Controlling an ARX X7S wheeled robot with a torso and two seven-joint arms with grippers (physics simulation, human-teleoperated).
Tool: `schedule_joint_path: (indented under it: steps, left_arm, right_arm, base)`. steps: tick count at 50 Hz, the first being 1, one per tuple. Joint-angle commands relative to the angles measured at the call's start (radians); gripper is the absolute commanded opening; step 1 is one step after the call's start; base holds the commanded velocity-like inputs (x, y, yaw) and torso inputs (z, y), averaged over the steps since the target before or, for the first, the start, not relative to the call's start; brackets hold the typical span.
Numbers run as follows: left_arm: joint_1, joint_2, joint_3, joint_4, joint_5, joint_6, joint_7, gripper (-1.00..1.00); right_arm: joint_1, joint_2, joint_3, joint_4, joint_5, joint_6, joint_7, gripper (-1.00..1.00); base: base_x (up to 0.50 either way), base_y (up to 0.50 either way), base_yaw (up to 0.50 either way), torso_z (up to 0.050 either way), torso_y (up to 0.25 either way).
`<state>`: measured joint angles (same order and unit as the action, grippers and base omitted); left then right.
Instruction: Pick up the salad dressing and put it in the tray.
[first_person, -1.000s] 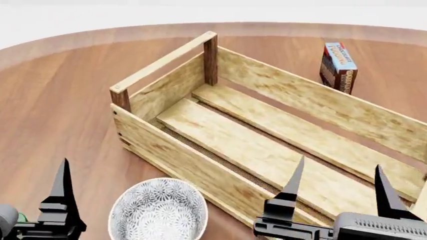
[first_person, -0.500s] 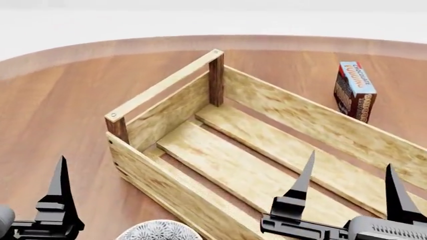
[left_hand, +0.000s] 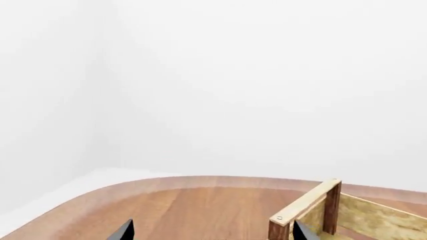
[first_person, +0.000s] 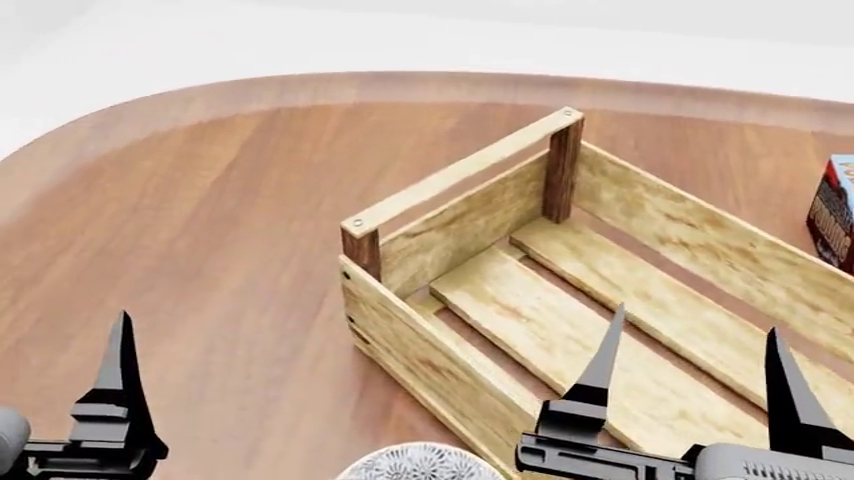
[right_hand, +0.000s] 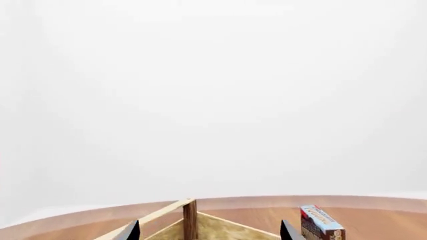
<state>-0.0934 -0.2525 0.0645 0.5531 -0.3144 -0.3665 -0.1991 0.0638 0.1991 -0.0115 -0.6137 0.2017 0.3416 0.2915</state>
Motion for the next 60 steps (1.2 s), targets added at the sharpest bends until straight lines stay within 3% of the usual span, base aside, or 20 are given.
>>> schedule_joint_path:
  steps: [1, 60]
  left_arm:
    - [-0.007, -0.006, -0.002, -0.022, -0.009, 0.011, -0.002, 1.0]
    - [-0.001, -0.027, 0.017, -0.031, -0.019, 0.032, -0.027, 1.0]
  right_arm:
    - [0.008, 0.003, -0.017, 0.019, -0.003, -0.012, 0.004, 1.0]
    - [-0.003, 0.051, -0.052, 0.021, 0.041, -0.031, 0.042, 1.0]
  base:
    - [0.0, 0.0, 0.5, 0.0, 0.0]
    - [0.0, 0.0, 0.5, 0.0, 0.0]
